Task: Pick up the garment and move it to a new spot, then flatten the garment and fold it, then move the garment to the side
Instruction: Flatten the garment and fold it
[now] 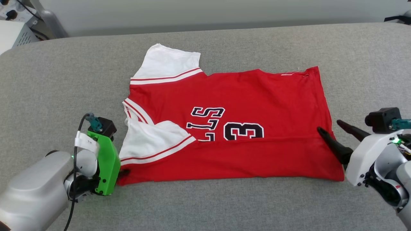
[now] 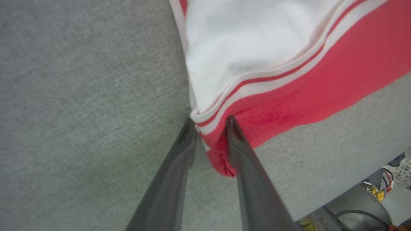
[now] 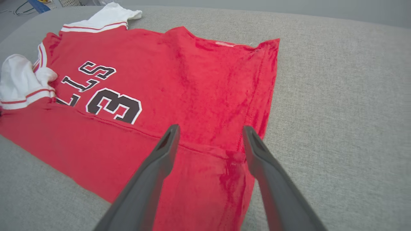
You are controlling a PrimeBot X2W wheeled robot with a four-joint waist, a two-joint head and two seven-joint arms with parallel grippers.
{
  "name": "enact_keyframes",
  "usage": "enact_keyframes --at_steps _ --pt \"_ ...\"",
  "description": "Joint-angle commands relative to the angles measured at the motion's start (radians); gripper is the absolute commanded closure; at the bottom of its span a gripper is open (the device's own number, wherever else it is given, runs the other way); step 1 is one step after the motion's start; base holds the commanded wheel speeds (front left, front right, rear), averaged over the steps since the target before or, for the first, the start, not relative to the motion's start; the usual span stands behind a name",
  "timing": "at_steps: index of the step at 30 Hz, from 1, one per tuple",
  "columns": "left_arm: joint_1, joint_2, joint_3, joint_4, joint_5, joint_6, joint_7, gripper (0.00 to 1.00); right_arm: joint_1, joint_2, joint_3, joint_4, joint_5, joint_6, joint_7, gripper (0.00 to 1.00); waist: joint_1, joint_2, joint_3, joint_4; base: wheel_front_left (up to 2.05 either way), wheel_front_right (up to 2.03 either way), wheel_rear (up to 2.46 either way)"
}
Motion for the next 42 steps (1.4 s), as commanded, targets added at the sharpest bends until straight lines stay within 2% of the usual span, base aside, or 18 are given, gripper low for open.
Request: enact_keyframes --at_steps 1,7,13,15,19,23,31,39,40,41,42 --pt "0.044 -0.029 -0.012 0.001 -0.004 -0.002 -0.020 1.00 -0.017 -0.013 -0.007 -0.009 -0.009 -0.001 0.004 0.00 0.0001 -0.0001 -0.011 0.003 0.00 0.00 0.00" --pt "0.024 0.012 -0.008 -0.054 0.010 -0.002 -0.115 1.00 -0.029 -0.064 -0.038 -0.056 -0.020 -0.001 0.060 0.00 0.0001 -0.0001 -0.036 0.005 0.00 0.00 0.00" --pt "0.006 0.062 -0.009 -0.123 0.037 -0.002 -0.191 1.00 -0.025 -0.135 -0.040 -0.104 -0.012 -0.001 0.272 0.00 0.0001 -0.0001 -0.045 0.007 0.00 0.00 0.00" --pt "0.001 0.072 -0.011 -0.136 0.056 -0.002 -0.199 1.00 -0.020 -0.141 -0.033 -0.111 -0.004 -0.001 0.339 0.00 0.0001 -0.0001 -0.042 0.008 0.00 0.00 0.00" --pt "-0.010 0.078 -0.013 -0.154 0.076 -0.002 -0.210 1.00 -0.017 -0.124 -0.037 -0.092 0.022 -0.001 0.421 0.00 0.0001 -0.0001 -0.030 0.015 0.00 0.00 0.00" --pt "-0.021 0.076 -0.014 -0.159 0.095 -0.002 -0.215 1.00 -0.021 -0.087 -0.023 -0.048 0.016 -0.001 0.450 0.00 0.0001 -0.0001 -0.013 0.023 0.00 0.00 0.00" --pt "-0.037 0.067 -0.016 -0.161 0.115 -0.002 -0.224 1.00 -0.043 -0.019 0.051 0.105 -0.034 -0.001 0.442 0.00 0.0001 -0.0001 0.022 0.039 0.00 0.00 0.00" --pt "-0.028 0.062 -0.017 -0.151 0.118 -0.002 -0.238 1.00 -0.046 0.043 0.117 0.260 0.007 -0.001 0.402 0.00 0.0001 -0.0001 0.032 0.046 0.00 0.00 0.00" --pt "-0.024 0.063 -0.018 -0.149 0.117 -0.002 -0.240 1.00 -0.048 0.046 0.121 0.263 0.016 -0.001 0.390 0.58 0.0001 -0.0001 0.031 0.045 0.00 0.00 0.00" --pt "-0.018 0.065 -0.018 -0.147 0.116 -0.002 -0.243 1.00 -0.052 0.047 0.125 0.264 0.025 -0.001 0.373 0.93 0.0001 -0.0001 0.026 0.042 0.00 0.00 0.00" --pt "-0.012 0.066 -0.018 -0.146 0.114 -0.002 -0.245 1.00 -0.054 0.046 0.130 0.264 0.032 -0.001 0.363 1.00 0.0001 -0.0001 0.022 0.040 0.00 0.00 0.00"
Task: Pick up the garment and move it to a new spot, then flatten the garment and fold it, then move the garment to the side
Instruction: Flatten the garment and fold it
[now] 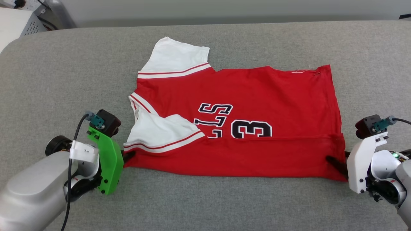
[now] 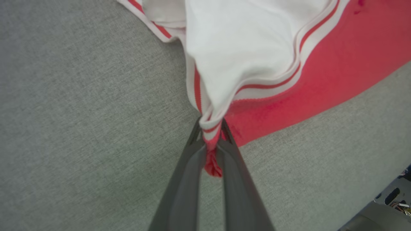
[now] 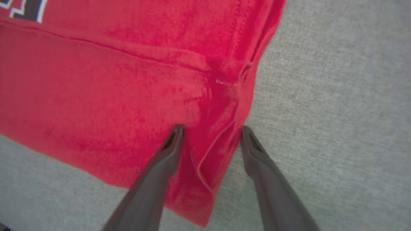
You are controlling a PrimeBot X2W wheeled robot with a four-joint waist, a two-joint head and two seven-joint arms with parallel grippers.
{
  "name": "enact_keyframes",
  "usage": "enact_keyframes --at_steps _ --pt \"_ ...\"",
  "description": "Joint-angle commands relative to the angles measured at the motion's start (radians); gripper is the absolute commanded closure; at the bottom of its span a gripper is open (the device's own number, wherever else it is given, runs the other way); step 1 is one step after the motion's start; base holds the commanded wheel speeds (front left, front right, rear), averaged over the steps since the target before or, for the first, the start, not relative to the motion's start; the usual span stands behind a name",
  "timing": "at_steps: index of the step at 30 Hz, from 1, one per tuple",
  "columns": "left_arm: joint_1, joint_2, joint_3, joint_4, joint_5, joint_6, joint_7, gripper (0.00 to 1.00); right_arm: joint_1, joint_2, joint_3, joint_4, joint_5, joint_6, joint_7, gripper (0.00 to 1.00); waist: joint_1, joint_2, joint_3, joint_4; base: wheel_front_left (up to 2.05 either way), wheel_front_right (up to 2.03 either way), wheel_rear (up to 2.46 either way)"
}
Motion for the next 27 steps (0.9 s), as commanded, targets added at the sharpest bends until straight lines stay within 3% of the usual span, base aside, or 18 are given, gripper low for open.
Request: enact_keyframes --at_steps 1,11,20,27 --pt "0.016 0.001 -0.001 0.004 -0.003 -0.003 -0.009 1.00 0.020 0.029 0.039 0.024 0.010 -0.001 -0.008 1.00 0.0001 0.0000 -0.013 -0.007 0.00 0.00 0.00" --pt "0.106 0.037 -0.005 -0.032 -0.009 -0.001 -0.042 1.00 0.046 -0.053 0.061 -0.078 0.047 -0.001 -0.107 1.00 0.0001 0.0000 -0.097 -0.024 0.00 0.00 0.00" --pt "0.180 0.097 -0.006 -0.151 -0.009 0.044 -0.058 1.00 0.141 -0.144 0.003 -0.214 0.047 -0.001 -0.091 1.00 0.0001 0.0000 -0.131 -0.017 0.00 0.00 0.00" --pt "0.227 0.094 -0.008 -0.182 -0.015 0.062 -0.049 1.00 0.201 -0.132 -0.059 -0.249 0.043 -0.001 -0.042 1.00 0.0001 0.0000 -0.124 -0.020 0.00 0.00 0.00"
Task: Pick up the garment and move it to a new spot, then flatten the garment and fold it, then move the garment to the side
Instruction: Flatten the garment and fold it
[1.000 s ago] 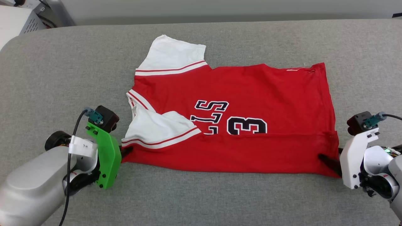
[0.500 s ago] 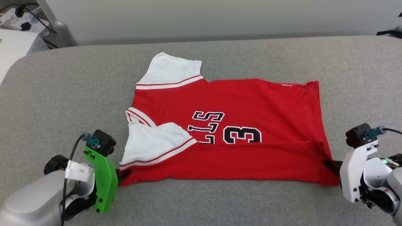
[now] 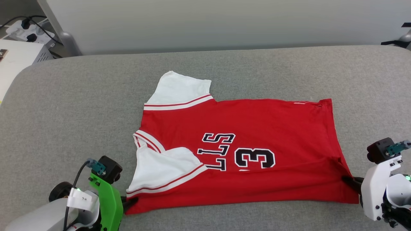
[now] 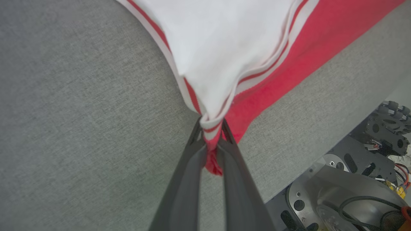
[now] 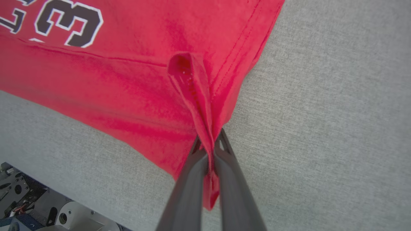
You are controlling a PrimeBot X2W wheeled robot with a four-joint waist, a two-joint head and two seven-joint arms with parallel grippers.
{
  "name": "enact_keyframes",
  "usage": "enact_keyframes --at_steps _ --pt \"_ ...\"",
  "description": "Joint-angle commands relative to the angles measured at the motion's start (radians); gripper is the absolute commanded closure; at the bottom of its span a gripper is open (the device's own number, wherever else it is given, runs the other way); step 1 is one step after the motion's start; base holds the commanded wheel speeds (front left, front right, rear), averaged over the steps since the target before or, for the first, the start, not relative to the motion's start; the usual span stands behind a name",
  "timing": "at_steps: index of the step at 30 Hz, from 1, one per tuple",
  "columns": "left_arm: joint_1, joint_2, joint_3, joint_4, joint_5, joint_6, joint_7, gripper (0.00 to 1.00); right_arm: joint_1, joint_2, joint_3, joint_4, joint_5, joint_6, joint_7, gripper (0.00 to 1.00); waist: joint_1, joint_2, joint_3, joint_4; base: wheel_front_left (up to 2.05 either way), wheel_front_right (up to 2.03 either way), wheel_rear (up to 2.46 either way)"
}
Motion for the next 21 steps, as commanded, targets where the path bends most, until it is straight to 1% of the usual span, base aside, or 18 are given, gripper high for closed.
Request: enact_keyframes --at_steps 1,6,9,10,11,12,13,18,21 --pt "0.021 -0.008 0.000 0.011 -0.014 0.008 0.002 1.00 0.014 0.013 -0.014 0.011 0.002 -0.001 0.009 1.00 0.0000 -0.0001 0.006 -0.003 0.00 0.00 0.00" --pt "0.033 -0.043 -0.001 0.074 -0.015 0.003 0.010 1.00 0.013 0.063 -0.033 0.082 -0.004 -0.001 0.022 1.00 0.0000 -0.0001 0.023 -0.003 0.00 0.00 0.00" --pt "0.036 -0.068 -0.001 0.117 -0.018 -0.005 0.002 1.00 0.007 0.090 -0.033 0.117 -0.011 -0.001 0.002 1.00 0.0000 -0.0001 0.026 0.000 0.00 0.00 0.00" --pt "0.035 -0.073 0.000 0.127 -0.017 -0.007 -0.003 1.00 0.005 0.097 -0.037 0.126 -0.012 -0.001 -0.012 0.96 0.0000 -0.0001 0.026 0.001 0.00 0.00 0.00" --pt "0.035 -0.079 0.002 0.137 -0.015 -0.009 -0.012 1.00 0.004 0.103 -0.046 0.137 -0.017 -0.001 -0.033 0.73 0.0000 -0.0001 0.024 0.003 0.00 0.00 0.00" --pt "0.033 -0.081 0.004 0.143 -0.014 -0.010 -0.021 0.52 0.003 0.107 -0.050 0.144 -0.023 -0.001 -0.050 0.47 0.0000 -0.0001 0.021 0.005 0.00 0.00 0.00" --pt "0.030 -0.082 0.008 0.149 -0.006 -0.011 -0.036 0.00 0.003 0.111 -0.052 0.148 -0.032 -0.001 -0.070 0.00 0.0000 -0.0001 0.016 0.006 0.00 0.00 0.00" --pt "0.015 -0.059 0.024 0.137 0.012 -0.013 -0.075 0.00 0.014 0.113 -0.089 0.128 -0.072 -0.001 -0.195 0.00 0.0000 -0.0001 -0.009 0.013 0.00 0.00 0.00" --pt "-0.007 -0.040 0.049 0.103 0.007 -0.014 -0.097 0.00 0.026 0.125 -0.161 0.112 -0.108 -0.001 -0.317 0.00 0.0000 -0.0001 -0.020 0.019 0.00 0.00 0.00"
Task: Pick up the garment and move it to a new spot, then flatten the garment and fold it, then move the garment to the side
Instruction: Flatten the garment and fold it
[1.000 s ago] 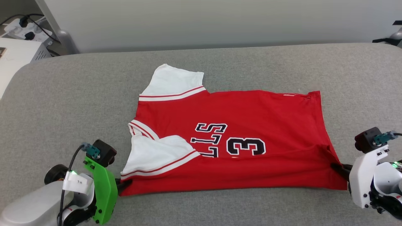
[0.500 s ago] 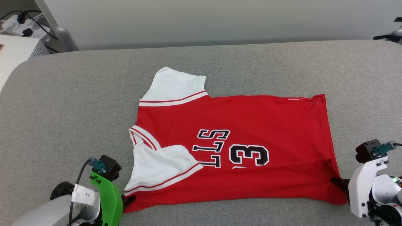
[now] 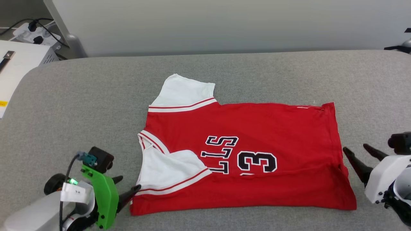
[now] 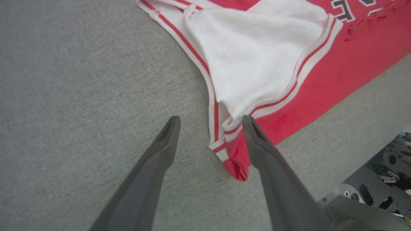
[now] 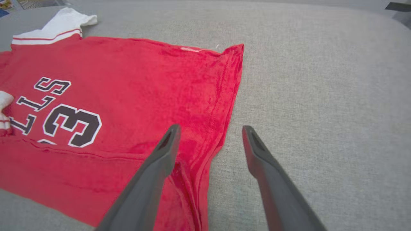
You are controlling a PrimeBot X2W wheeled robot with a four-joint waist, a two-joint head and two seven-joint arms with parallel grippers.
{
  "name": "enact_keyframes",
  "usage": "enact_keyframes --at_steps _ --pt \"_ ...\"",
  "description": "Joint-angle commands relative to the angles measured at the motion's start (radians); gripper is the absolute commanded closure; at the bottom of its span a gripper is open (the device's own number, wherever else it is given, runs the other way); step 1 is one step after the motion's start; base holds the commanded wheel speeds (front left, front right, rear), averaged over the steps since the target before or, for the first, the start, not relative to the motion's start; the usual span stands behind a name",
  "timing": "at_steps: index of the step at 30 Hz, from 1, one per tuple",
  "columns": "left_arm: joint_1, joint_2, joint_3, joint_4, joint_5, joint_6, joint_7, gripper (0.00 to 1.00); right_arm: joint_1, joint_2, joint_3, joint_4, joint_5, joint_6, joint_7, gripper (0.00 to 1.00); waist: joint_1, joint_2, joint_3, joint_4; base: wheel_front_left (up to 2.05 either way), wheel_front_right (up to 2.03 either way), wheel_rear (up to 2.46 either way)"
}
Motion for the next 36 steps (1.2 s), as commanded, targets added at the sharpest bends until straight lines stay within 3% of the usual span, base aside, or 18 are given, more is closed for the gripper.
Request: enact_keyframes --at_steps 1,5,11,18,22,31,36 --pt "-0.029 0.013 0.020 -0.013 0.000 -0.002 -0.018 0.00 0.021 0.012 -0.030 -0.015 -0.029 -0.001 -0.054 0.00 0.0000 0.0000 -0.008 0.005 0.00 0.00 0.00" --pt "-0.093 0.027 0.056 -0.025 0.031 0.010 -0.051 0.00 0.036 0.061 -0.116 -0.063 -0.117 -0.001 -0.173 0.00 0.0000 0.0000 -0.011 -0.002 0.00 0.00 0.00" --pt "-0.219 0.004 0.113 -0.002 0.051 0.006 -0.065 0.00 0.075 0.179 -0.253 -0.205 -0.255 -0.001 -0.296 0.00 0.0000 0.0000 0.020 -0.028 0.00 0.00 0.00" --pt "-0.415 -0.054 0.145 0.076 0.078 -0.020 -0.004 0.00 0.130 0.310 -0.318 -0.375 -0.379 -0.001 -0.332 0.00 0.0000 0.0000 0.110 -0.076 0.00 0.00 0.00" --pt "-0.525 -0.096 0.161 0.134 0.016 -0.038 0.097 0.00 0.136 0.344 -0.307 -0.433 -0.420 -0.001 -0.317 0.00 0.0000 0.0000 0.181 -0.105 0.00 0.00 0.00" --pt "-0.789 -0.121 0.120 0.248 -0.063 -0.046 0.457 0.00 0.073 0.375 -0.271 -0.486 -0.457 -0.001 -0.318 0.00 0.0000 0.0000 0.361 -0.167 0.00 0.00 0.00" --pt "-0.873 -0.146 0.107 0.301 -0.090 -0.046 0.564 0.00 0.029 0.381 -0.252 -0.483 -0.468 -0.001 -0.332 0.00 0.0000 0.0000 0.434 -0.190 0.00 0.00 0.00"
